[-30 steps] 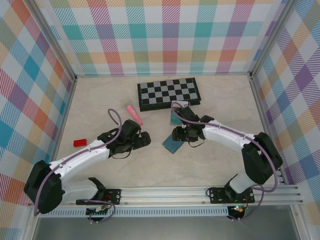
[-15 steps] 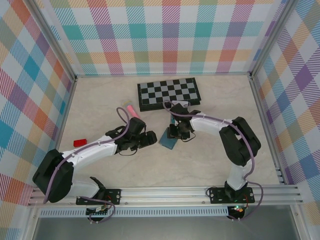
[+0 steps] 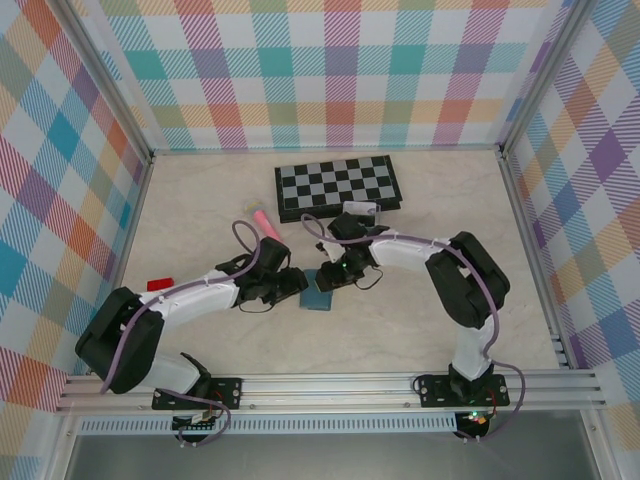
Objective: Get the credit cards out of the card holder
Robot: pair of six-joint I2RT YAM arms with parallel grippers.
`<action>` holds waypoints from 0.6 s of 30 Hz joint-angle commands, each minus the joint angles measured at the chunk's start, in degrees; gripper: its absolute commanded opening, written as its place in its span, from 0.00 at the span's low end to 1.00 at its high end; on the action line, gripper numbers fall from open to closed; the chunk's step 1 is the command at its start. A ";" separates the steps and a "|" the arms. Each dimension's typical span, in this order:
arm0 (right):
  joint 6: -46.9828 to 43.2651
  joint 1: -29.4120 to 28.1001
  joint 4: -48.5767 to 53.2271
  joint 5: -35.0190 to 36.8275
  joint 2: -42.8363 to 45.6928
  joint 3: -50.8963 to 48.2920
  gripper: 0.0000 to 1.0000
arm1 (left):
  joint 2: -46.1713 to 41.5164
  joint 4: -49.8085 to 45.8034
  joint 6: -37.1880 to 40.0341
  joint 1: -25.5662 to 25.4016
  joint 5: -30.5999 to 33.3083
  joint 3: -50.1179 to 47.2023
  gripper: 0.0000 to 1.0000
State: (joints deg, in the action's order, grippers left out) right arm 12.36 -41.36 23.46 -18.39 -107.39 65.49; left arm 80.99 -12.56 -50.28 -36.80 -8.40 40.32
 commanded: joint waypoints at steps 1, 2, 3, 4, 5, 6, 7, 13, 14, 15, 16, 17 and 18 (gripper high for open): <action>1.07 -0.23 -0.17 -0.12 3.17 -1.34 0.41 | 1.66 2.81 -0.87 0.89 -3.33 -0.70 0.48; 2.35 -0.16 -0.01 1.04 3.97 -1.25 0.42 | 2.12 3.33 -0.93 1.11 -4.06 -0.81 0.48; 3.74 -0.12 0.12 2.23 4.75 -1.16 0.42 | 2.47 3.98 -0.96 1.31 -4.69 -0.85 0.47; 5.52 0.01 0.26 3.31 5.65 -1.16 0.42 | 2.91 4.77 -1.11 1.46 -5.44 -0.94 0.47; 6.91 -0.03 0.51 3.91 6.25 -1.24 0.42 | 3.25 5.54 -1.11 1.58 -6.31 -0.94 0.46; 8.08 -0.05 0.78 3.75 6.72 -1.41 0.42 | 3.65 6.01 -1.15 1.63 -7.06 -0.91 0.46; 9.47 -0.01 0.99 2.94 7.07 -1.66 0.41 | 4.15 6.06 -1.31 1.77 -7.57 -0.77 0.46; 18.13 -0.12 1.47 0.15 6.73 -3.59 0.32 | 6.06 6.28 -1.23 2.17 -9.58 -0.79 0.45; 19.16 -0.12 0.91 -0.54 6.61 -4.02 0.31 | 6.26 6.13 -1.15 2.21 -9.69 -0.76 0.45; 19.79 -0.16 0.53 -0.97 6.54 -4.30 0.29 | 6.49 6.21 -1.06 2.25 -9.94 -0.76 0.45; 20.25 -0.17 0.20 -1.47 6.45 -4.49 0.28 | 6.84 6.23 -0.98 2.35 -10.26 -0.77 0.45; 20.45 -0.12 -0.18 -1.87 6.16 -4.61 0.28 | 7.06 6.58 -1.00 2.43 -10.62 -0.84 0.45; 20.67 -0.12 -0.42 -2.23 5.72 -4.54 0.27 | 7.30 7.39 -0.96 2.52 -11.17 -1.16 0.45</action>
State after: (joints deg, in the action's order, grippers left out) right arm 29.61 -41.36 23.62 -17.89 -101.03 61.25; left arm 87.46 -6.81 -51.42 -35.18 -17.43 40.18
